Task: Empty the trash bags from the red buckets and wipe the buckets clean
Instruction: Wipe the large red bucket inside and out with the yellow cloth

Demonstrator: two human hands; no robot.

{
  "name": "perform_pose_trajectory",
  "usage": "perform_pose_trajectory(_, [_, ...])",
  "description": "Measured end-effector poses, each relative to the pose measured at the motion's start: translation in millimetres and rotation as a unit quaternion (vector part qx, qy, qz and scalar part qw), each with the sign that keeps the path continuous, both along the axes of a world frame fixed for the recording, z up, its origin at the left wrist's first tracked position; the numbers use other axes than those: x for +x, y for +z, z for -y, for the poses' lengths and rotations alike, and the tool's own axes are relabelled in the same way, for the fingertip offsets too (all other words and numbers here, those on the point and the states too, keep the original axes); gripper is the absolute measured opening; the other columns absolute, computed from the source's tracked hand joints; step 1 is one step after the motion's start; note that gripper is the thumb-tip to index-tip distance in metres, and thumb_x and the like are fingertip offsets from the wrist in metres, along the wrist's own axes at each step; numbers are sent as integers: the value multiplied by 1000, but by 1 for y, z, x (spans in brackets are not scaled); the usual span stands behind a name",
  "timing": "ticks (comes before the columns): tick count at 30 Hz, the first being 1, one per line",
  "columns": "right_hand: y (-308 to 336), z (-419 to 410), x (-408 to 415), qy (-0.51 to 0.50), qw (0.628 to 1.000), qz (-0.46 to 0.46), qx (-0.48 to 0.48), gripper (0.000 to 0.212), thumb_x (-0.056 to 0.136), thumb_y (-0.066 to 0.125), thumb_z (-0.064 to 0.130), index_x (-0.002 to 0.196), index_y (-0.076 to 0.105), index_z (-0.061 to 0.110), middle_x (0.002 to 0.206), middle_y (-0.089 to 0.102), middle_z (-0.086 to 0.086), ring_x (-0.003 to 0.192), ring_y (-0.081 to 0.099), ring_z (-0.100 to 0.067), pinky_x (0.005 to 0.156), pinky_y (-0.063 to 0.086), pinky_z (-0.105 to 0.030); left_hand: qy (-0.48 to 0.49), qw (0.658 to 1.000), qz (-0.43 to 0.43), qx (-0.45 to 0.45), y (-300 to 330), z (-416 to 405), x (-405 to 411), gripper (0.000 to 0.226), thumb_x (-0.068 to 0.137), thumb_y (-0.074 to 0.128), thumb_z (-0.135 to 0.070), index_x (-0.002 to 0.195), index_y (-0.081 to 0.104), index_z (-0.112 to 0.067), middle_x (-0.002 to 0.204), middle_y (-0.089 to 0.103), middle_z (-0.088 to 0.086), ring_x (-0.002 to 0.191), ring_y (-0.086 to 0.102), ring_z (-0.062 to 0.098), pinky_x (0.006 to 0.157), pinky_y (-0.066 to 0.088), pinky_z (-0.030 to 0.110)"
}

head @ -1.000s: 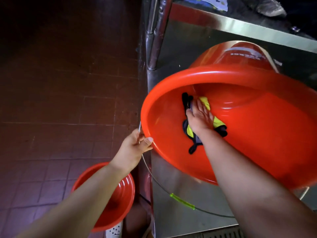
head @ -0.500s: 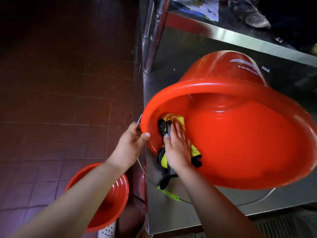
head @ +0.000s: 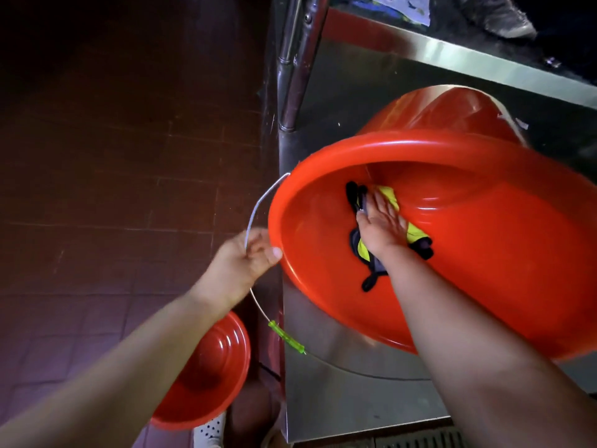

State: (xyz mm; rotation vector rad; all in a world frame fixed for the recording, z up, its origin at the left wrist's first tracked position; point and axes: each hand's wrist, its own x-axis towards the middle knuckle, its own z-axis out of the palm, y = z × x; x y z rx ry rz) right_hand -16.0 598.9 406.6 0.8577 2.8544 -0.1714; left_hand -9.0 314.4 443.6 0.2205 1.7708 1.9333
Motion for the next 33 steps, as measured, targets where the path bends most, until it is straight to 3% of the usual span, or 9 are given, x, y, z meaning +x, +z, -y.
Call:
perform_pose_trajectory(4, [3,44,18,-9,998,-44,-32,58,96,35,44,150,18,29,159,9,7,145,11,-14,113,11,-39,22,997,72,9,-18,-4,23,17,90,56,-7,96,59,9,102,66,28,100,65,31,98,48,41])
perform_pose_trajectory(7, [1,103,52,26,994,-88,-53,62,93,32,50,149,23,26,159,10,5,145,12,-14,112,12,-39,63,993,87,51,-13,-10,24,11,90,53,0,95,58,8,93,66,21,88,67,20,90,54,36])
perform_pose_trajectory(10, [5,145,84,72,989,-96,-87,72,85,15,56,149,22,26,159,4,7,145,7,-13,112,11,-41,75,992,81,55,-9,-9,23,8,89,55,-1,93,60,2,88,64,15,88,63,26,93,50,45])
perform_pose_trajectory(13, [7,143,88,77,984,-99,-129,67,90,17,52,150,17,24,158,-2,10,146,4,-13,114,10,-41,73,994,62,45,-2,-6,20,7,86,59,-1,87,64,-6,85,65,14,85,59,27,93,47,51])
perform_pose_trajectory(17, [8,109,61,67,988,-88,-103,55,99,34,38,150,20,22,160,5,4,146,8,-14,113,13,-35,82,995,31,57,15,-2,2,7,77,66,-9,84,66,-12,79,69,5,80,62,20,88,50,43])
perform_pose_trajectory(20, [8,70,35,47,994,-61,-76,56,99,36,35,150,18,23,159,8,5,145,11,-15,112,14,-37,85,995,-14,48,27,5,-17,12,76,69,-7,79,68,-19,70,71,-8,71,64,6,76,53,26])
perform_pose_trajectory(23, [10,28,13,19,998,-24,-52,55,99,36,35,150,17,26,159,7,8,145,11,-14,112,15,-37,77,994,-40,60,38,9,-31,12,70,74,-11,78,70,-19,72,72,-7,69,65,3,66,50,14])
perform_pose_trajectory(26, [7,5,1,12,999,-3,-33,56,99,35,35,151,14,28,159,5,10,145,9,-15,114,13,-37,88,993,-38,64,40,7,-35,19,66,76,-17,84,71,-15,78,74,-2,75,68,8,70,52,16])
perform_pose_trajectory(33, [5,16,-3,34,998,41,30,54,98,30,40,150,14,34,159,1,12,145,6,-9,113,11,-38,139,983,81,88,-1,20,-3,27,73,69,-13,100,67,-14,97,74,4,97,68,17,85,53,29])
